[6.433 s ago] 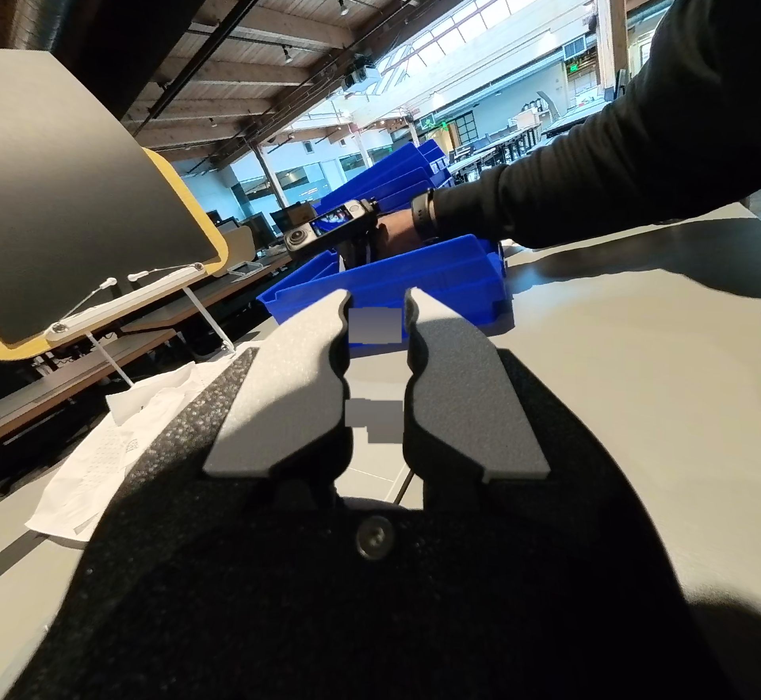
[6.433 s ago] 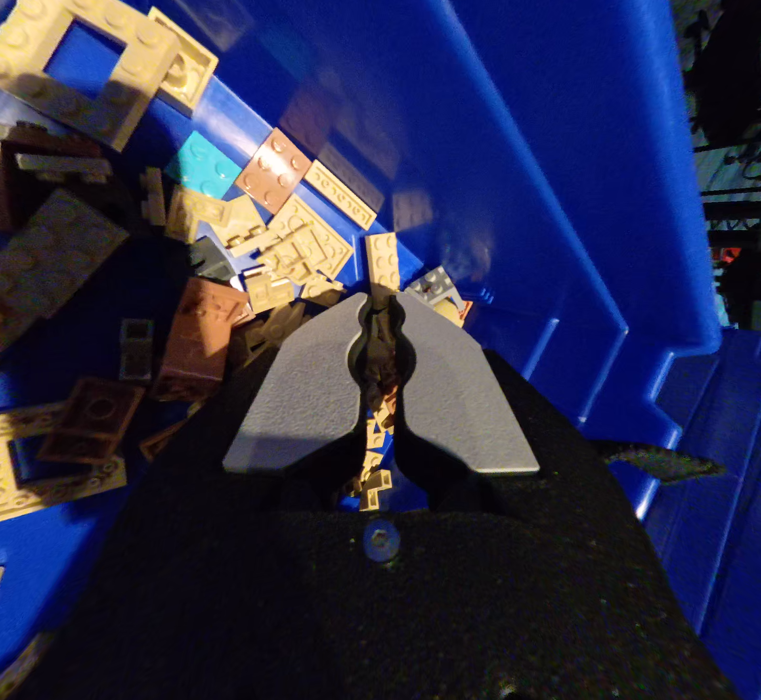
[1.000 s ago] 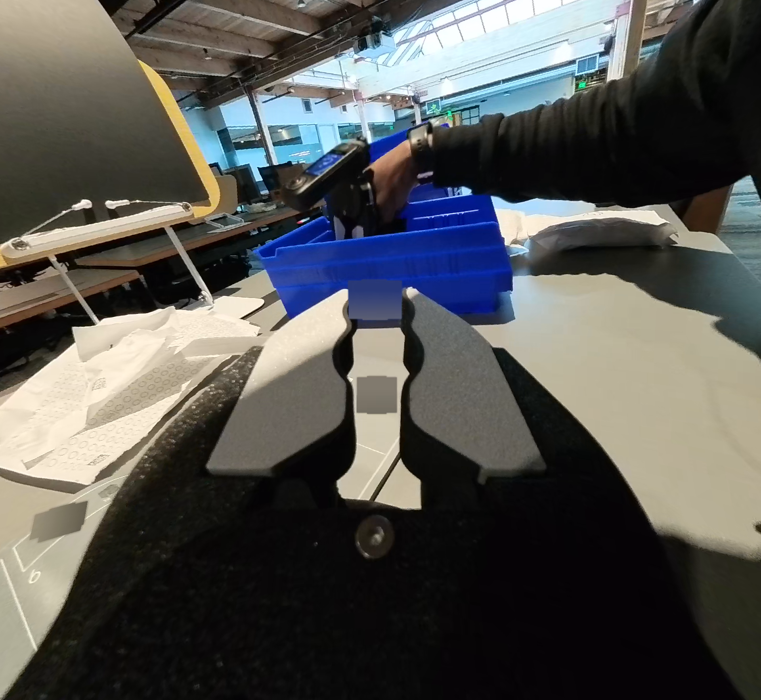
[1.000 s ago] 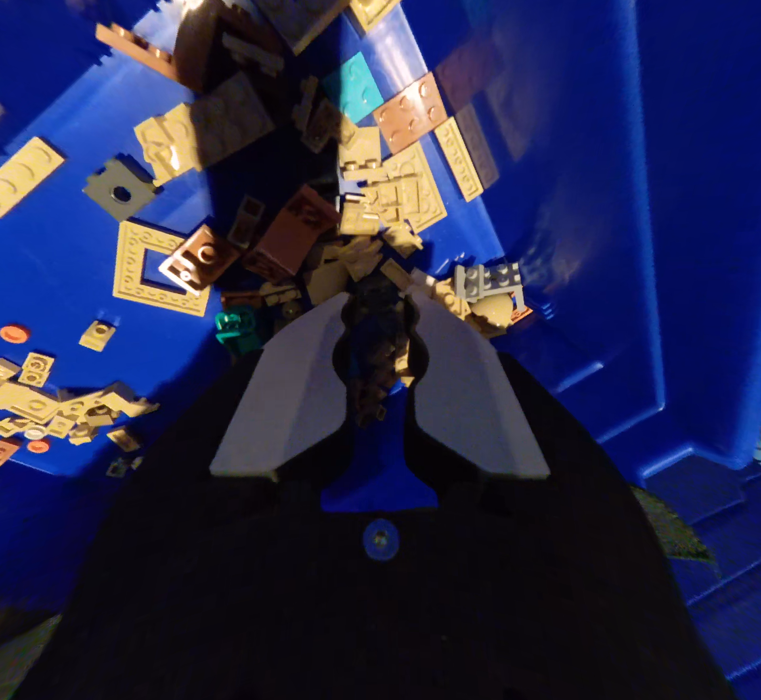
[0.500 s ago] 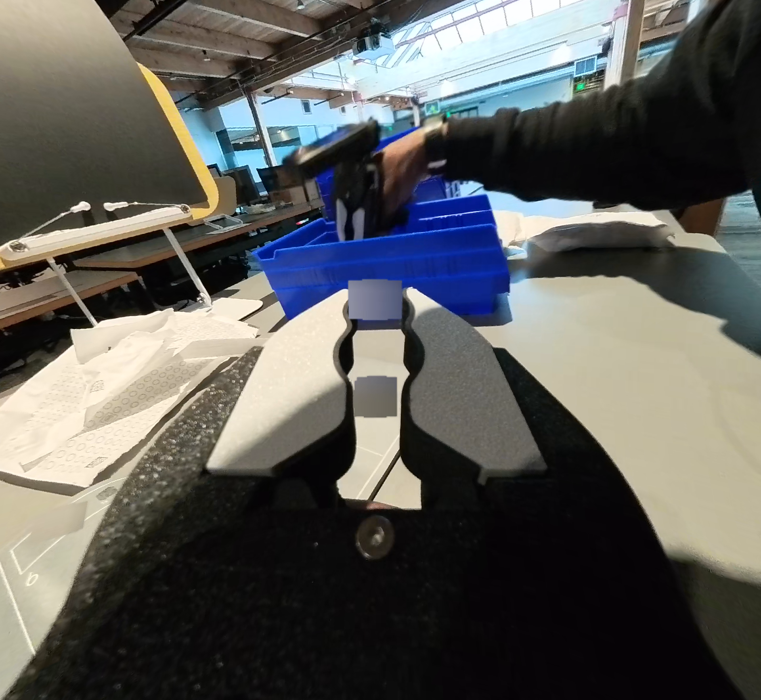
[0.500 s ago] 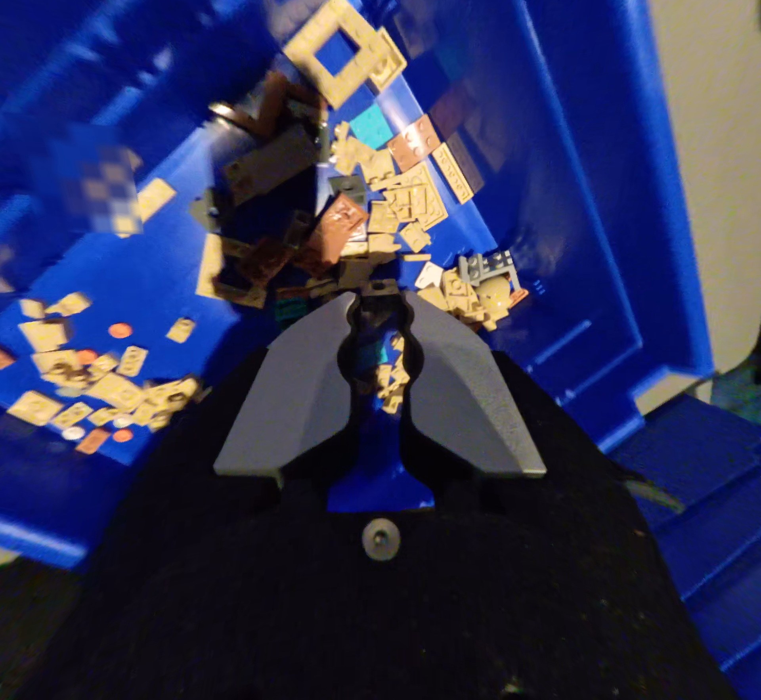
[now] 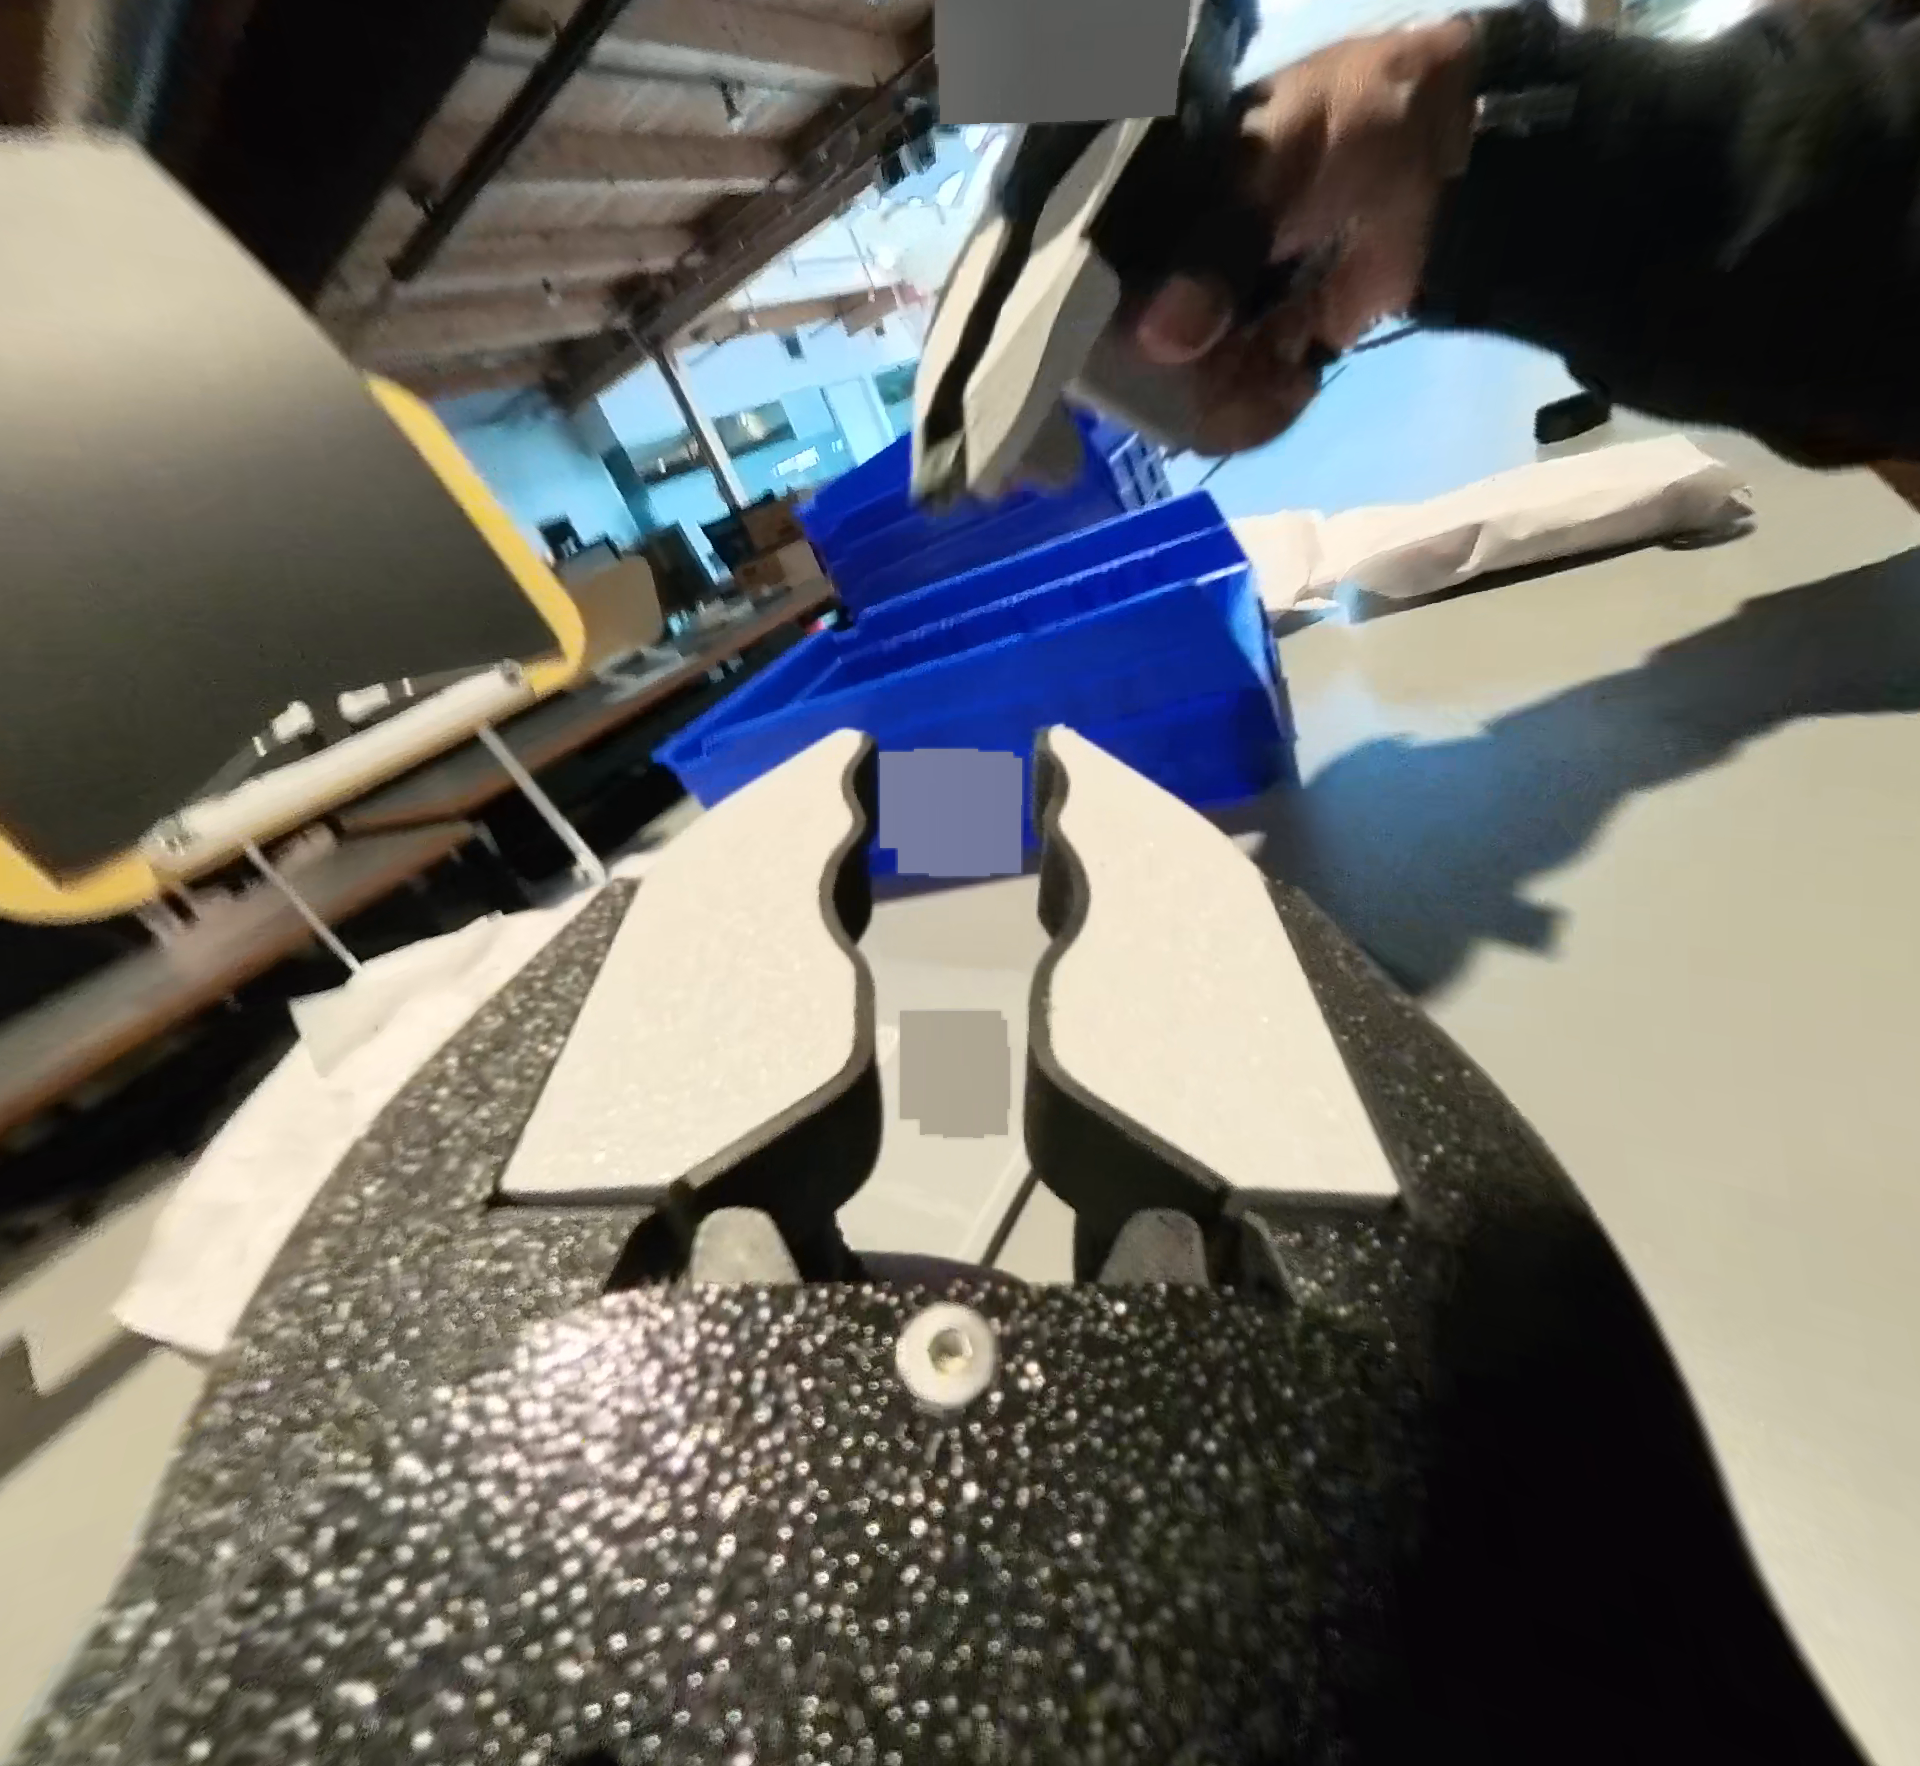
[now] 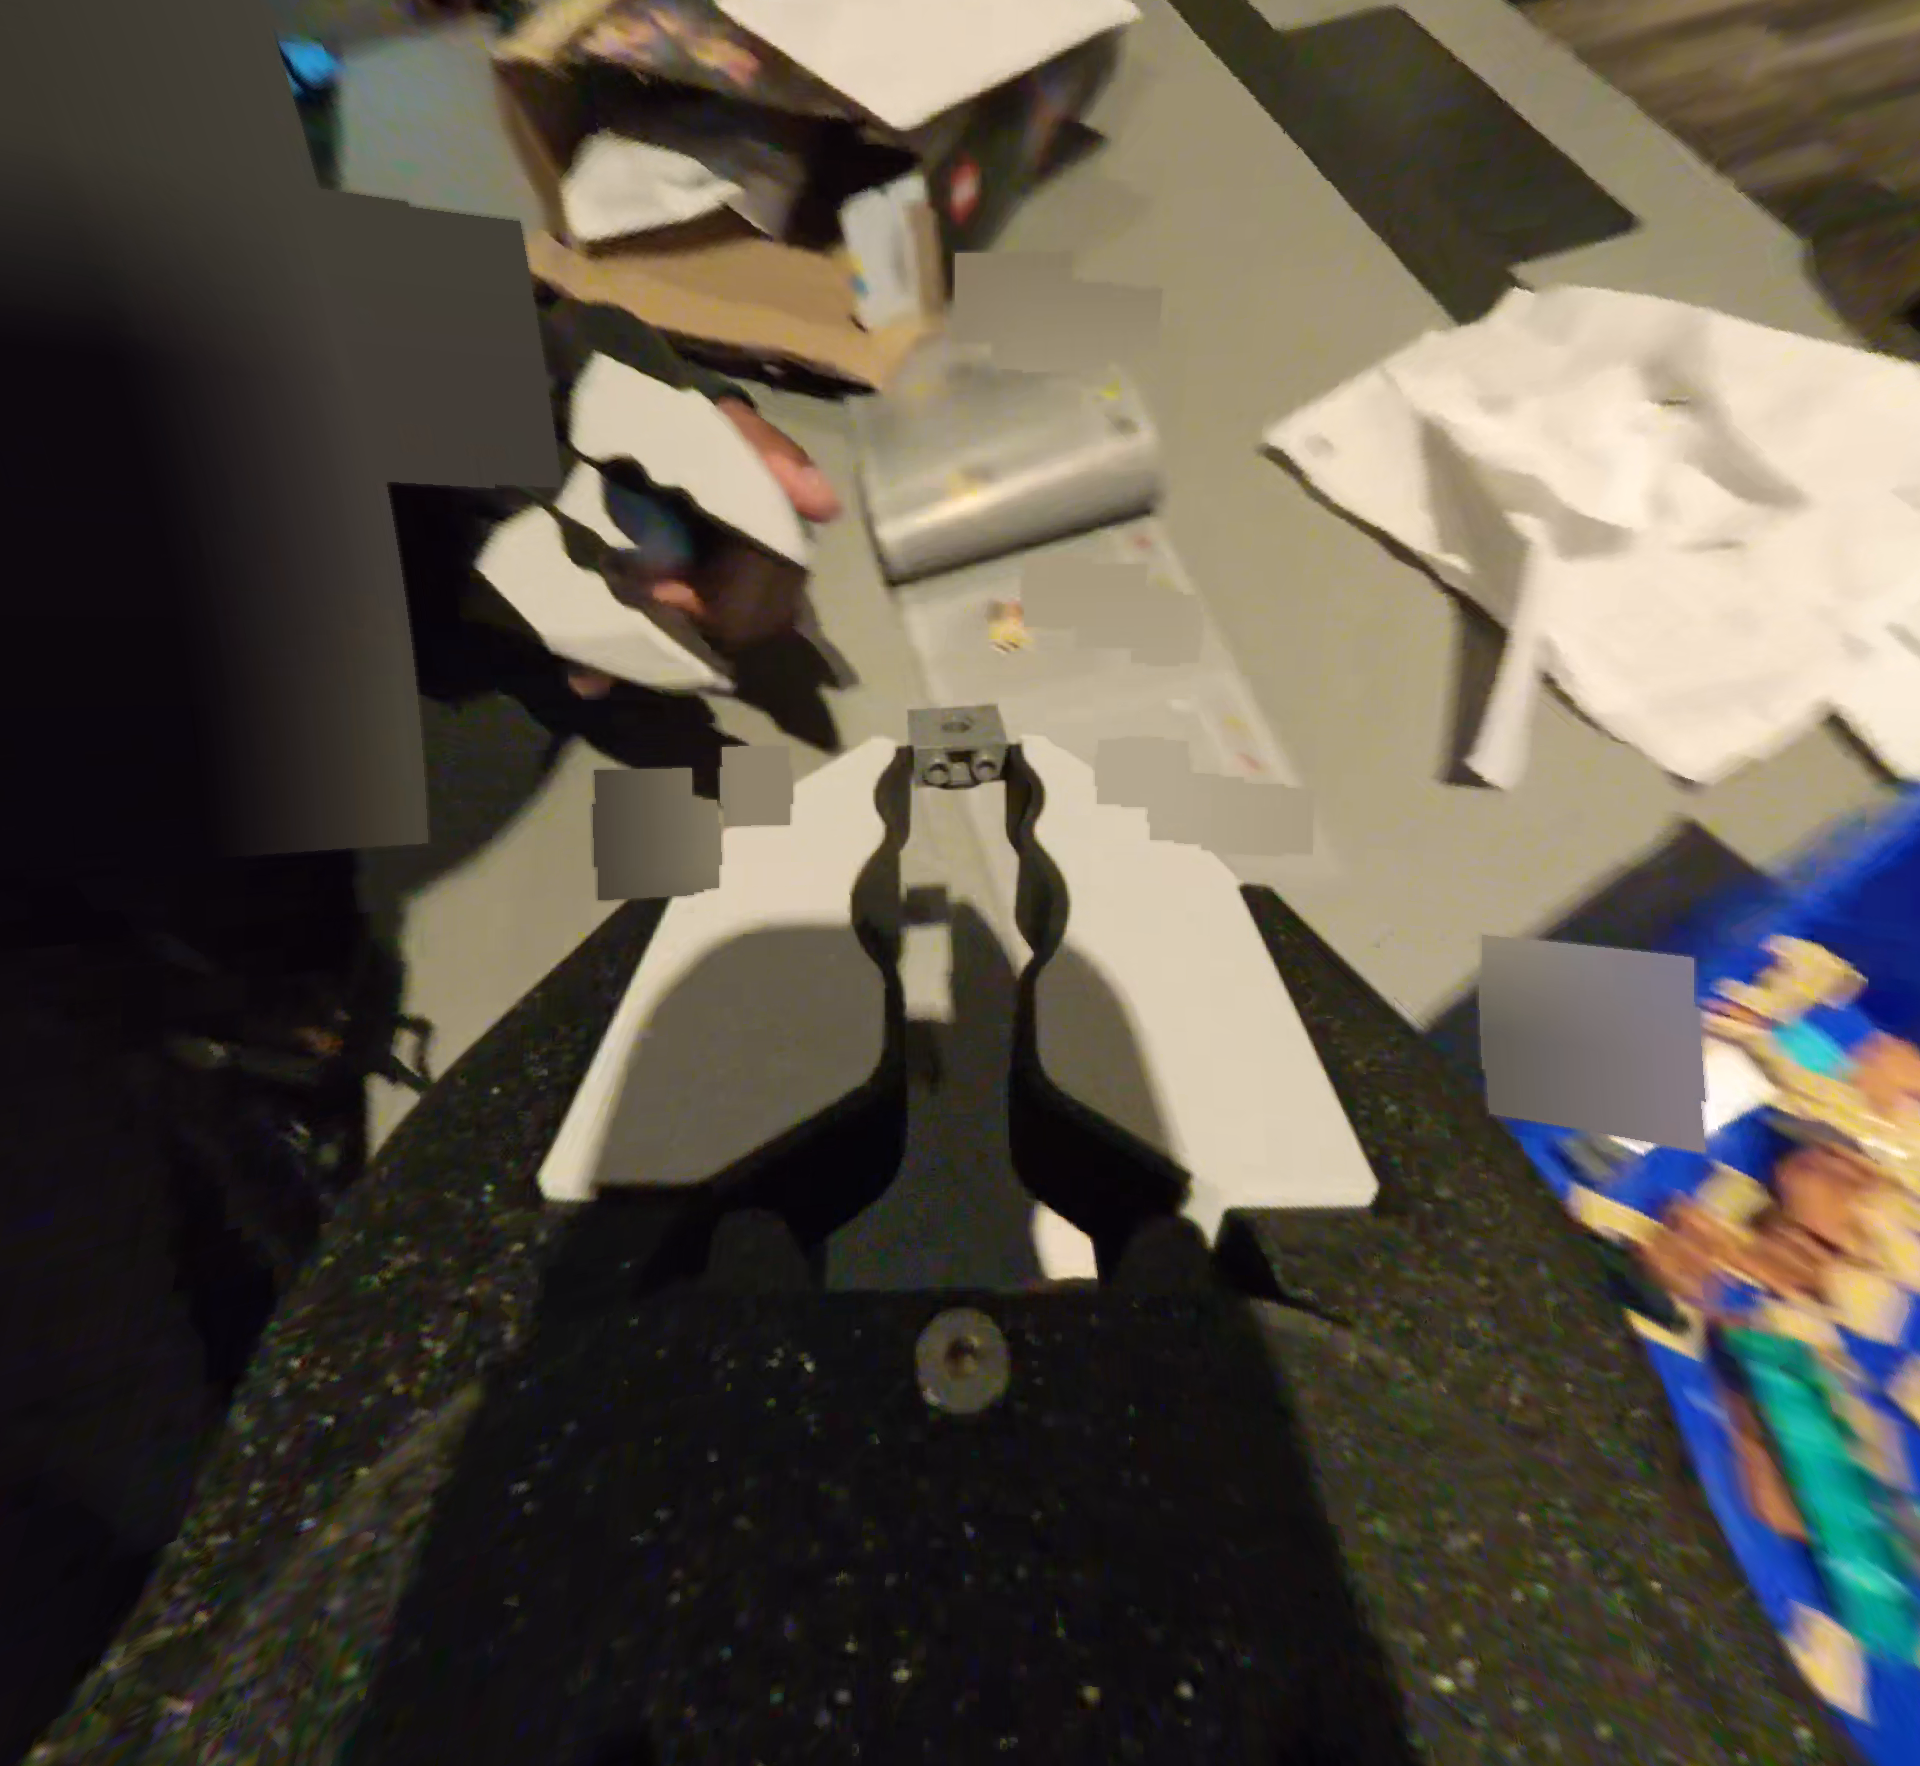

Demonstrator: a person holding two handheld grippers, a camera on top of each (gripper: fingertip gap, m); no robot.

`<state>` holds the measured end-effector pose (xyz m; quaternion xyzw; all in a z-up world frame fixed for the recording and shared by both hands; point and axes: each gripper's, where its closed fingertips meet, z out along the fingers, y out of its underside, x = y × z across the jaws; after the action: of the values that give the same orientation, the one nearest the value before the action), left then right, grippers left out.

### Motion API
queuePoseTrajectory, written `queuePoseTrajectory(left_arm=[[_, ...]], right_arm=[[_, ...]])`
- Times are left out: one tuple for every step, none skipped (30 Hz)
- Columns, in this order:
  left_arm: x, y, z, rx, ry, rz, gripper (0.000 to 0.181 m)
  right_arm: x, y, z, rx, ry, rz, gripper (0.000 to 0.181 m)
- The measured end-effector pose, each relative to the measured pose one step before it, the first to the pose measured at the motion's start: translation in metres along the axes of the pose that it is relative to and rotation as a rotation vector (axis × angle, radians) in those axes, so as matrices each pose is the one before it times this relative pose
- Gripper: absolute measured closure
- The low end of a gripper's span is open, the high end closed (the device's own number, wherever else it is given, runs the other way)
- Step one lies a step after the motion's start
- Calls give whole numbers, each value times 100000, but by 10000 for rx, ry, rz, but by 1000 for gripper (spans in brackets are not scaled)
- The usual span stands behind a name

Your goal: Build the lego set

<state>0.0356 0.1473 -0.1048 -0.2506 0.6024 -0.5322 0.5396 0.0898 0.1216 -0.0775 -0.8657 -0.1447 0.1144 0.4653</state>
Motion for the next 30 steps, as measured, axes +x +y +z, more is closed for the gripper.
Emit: queuePoseTrajectory(left_arm=[[405,-440,23,162,38,247,152],[446,-381,32,128,61,288,150],[459,-246,47,56,69,333,149],[454,-119,24,0,76,365,149],[433,-86,5,-8,79,387,148],[468,-51,-26,-10,113,390,148],[447,-20,-26,-21,129,366,148],[364,4,-27,-32,98,321,148],[265,-3,-24,-29,72,254,149],[175,-35,-18,-13,40,172,149],[100,-23,3,-15,16,87,149],[52,-13,19,-14,8,19,149],[39,-1,15,-9,12,-7,149],[52,73,30,-32,15,4,150],[51,123,41,-51,23,26,151],[79,132,34,-44,31,33,153],[107,77,18,-18,47,29,156],[188,78,1,-14,103,44,157],[212,83,-6,0,97,63,161],[195,53,18,-9,82,66,166],[77,49,23,-21,10,68,167],[25,62,5,-29,-4,68,168],[77,69,-1,-34,62,54,169],[68,26,-16,-15,70,24,170],[81,12,-16,-11,76,-13,170],[84,6,-10,-10,83,-38,170],[69,-11,-6,-3,56,-32,171],[16,-25,-14,3,9,-17,171],[7,-24,-8,-1,7,-23,171],[-1,-14,-9,-16,23,-49,171]], right_arm=[[-1260,137,1089,133,-347,231,164],[-1008,395,1103,29,-295,249,164],[-857,403,998,60,-256,220,164],[-763,390,768,55,-276,233,164],[-513,311,632,57,-224,194,164],[-431,201,377,69,-175,167,165],[-405,291,253,32,-156,153,165],[-331,281,182,33,-121,148,165],[-222,263,124,13,-93,147,165],[-275,258,104,2,-127,125,165],[-378,281,-71,-13,-173,116,165],[-265,164,4,19,-116,70,165],[-217,77,-9,54,-91,60,165],[-247,93,10,26,-119,86,165],[-254,100,88,7,-146,66,165],[-151,99,116,1,-67,46,165],[-14,164,159,-33,0,30,164],[68,52,41,11,-1,50,164],[15,56,36,27,-36,83,164],[28,67,27,4,-43,60,164],[-1,75,15,31,-41,64,164],[-36,76,7,28,-55,64,164],[-12,77,2,32,-37,58,164],[-5,78,33,35,-32,38,164],[-22,62,-23,29,-19,-9,164],[6,38,-5,33,-12,-41,164],[-21,18,-52,30,3,-83,163],[-24,9,-5,62,29,-123,163],[99,-47,-100,56,98,-83,160],[200,11,-146,-1,150,-83,154]])
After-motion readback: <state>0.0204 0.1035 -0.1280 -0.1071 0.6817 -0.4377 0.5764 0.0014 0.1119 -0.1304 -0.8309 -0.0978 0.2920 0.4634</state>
